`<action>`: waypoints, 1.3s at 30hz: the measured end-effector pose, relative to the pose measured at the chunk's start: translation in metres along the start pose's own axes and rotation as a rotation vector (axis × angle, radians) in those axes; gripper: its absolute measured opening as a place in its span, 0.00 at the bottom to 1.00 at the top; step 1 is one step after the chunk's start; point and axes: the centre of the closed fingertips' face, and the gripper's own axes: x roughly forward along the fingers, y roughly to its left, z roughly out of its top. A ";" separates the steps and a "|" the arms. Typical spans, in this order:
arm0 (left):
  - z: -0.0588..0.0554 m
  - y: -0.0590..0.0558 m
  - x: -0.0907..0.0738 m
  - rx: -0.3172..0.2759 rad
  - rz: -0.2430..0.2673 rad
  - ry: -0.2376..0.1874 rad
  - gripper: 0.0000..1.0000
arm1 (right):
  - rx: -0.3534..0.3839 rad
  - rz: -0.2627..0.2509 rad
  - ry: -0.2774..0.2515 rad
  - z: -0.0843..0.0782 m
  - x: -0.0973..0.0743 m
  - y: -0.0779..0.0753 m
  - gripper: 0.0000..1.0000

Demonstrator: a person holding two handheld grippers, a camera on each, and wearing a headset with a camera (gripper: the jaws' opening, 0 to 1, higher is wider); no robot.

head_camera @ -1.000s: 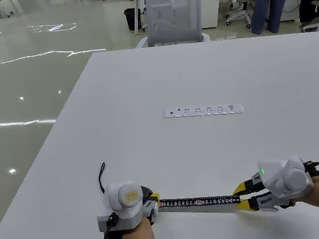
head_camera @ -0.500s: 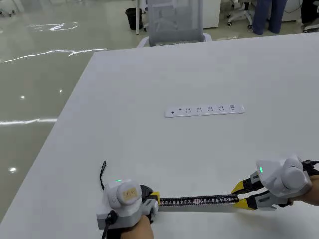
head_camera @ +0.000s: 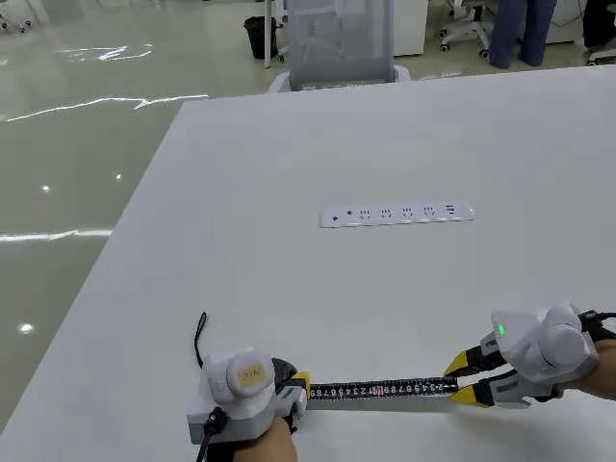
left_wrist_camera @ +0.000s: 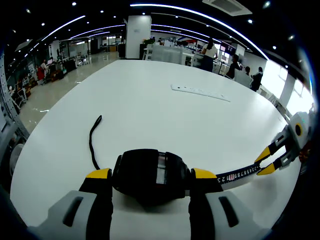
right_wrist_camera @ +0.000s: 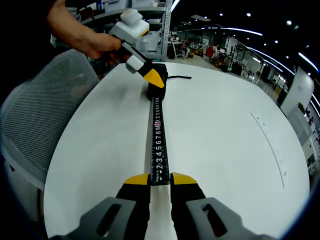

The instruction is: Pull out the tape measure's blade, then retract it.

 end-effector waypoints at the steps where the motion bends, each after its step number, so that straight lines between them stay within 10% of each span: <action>1: 0.000 0.000 0.000 0.000 -0.001 0.001 0.57 | 0.001 0.001 -0.001 0.000 0.000 0.000 0.14; 39: 0.000 0.001 -0.001 -0.012 -0.018 0.005 0.57 | -0.002 0.004 -0.010 0.011 0.009 0.001 0.14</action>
